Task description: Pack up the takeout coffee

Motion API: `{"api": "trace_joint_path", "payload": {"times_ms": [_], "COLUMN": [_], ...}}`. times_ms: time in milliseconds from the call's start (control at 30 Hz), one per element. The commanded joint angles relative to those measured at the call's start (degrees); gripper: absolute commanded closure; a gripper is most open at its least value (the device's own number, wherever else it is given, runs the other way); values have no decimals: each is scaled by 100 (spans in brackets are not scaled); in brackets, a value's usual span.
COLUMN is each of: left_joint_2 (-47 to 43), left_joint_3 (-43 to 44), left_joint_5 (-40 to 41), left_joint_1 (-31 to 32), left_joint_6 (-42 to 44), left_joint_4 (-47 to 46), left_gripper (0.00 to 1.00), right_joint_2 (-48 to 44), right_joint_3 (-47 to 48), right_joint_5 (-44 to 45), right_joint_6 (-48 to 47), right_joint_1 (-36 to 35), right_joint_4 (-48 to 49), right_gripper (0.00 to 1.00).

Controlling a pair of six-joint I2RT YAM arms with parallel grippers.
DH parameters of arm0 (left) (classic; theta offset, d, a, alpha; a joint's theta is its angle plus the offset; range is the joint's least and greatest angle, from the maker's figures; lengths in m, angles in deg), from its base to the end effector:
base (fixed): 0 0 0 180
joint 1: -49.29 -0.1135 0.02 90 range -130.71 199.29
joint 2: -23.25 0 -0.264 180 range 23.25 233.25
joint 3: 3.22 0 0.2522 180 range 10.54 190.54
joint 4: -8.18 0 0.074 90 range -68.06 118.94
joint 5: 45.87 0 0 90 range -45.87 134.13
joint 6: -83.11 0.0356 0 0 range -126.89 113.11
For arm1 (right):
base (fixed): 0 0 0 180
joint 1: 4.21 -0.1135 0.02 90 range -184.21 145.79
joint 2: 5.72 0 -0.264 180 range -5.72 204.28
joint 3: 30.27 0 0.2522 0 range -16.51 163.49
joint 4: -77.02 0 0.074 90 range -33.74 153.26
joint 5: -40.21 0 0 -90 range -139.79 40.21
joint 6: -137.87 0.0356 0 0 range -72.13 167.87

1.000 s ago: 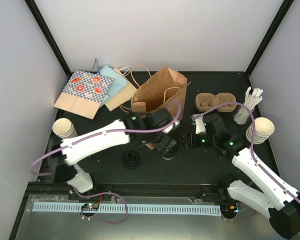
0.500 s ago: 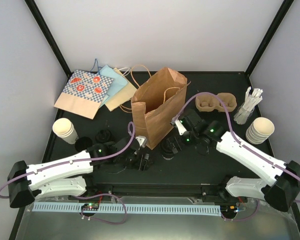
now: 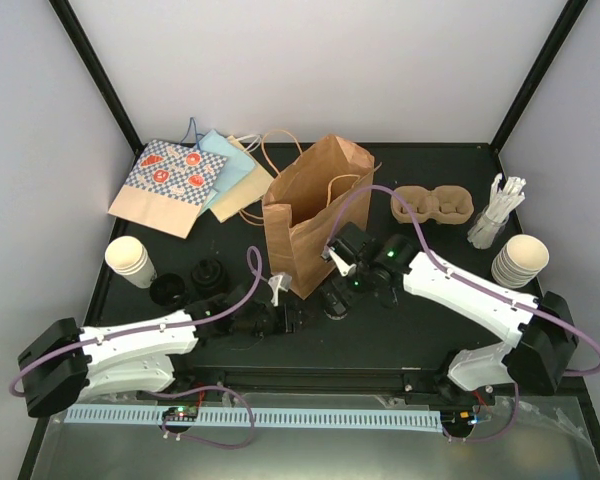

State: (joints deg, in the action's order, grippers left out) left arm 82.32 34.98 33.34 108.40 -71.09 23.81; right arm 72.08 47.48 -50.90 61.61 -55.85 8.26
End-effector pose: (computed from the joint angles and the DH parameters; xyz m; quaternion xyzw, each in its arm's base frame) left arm 0.1008 -0.1815 0.1853 0.0028 0.8900 -0.4342 0.1389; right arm 0.1583 0.2012 0.2691 -0.3209 0.9291 0.1073 0.1496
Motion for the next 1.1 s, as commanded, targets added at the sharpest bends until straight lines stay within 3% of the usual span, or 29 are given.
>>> {"api": "trace_joint_path", "payload": {"times_ms": [0,300,733,1067], "left_joint_2": [202,649,1196,1588], "left_joint_3": [-117,-300,-353,-390], "left_joint_5": [-263,-606,-926,-1000], "left_joint_1": [-103,-265,-400,-467], "left_joint_6": [-457,-653,-784,-891], "left_joint_4": [-1060,-1888,-2715,-3216], "left_gripper": [44,45,46,47], "right_joint_2": [130,389,552,543], "right_joint_3": [249,312,345,290], "right_joint_5": [299,388,324,265], "right_joint_6": [-94,-182,-230,-197], "right_joint_1": [-86,-197,-214,-223], "right_joint_4": [-174,-154,-125,-145], "right_gripper": [3,6,23,27]}}
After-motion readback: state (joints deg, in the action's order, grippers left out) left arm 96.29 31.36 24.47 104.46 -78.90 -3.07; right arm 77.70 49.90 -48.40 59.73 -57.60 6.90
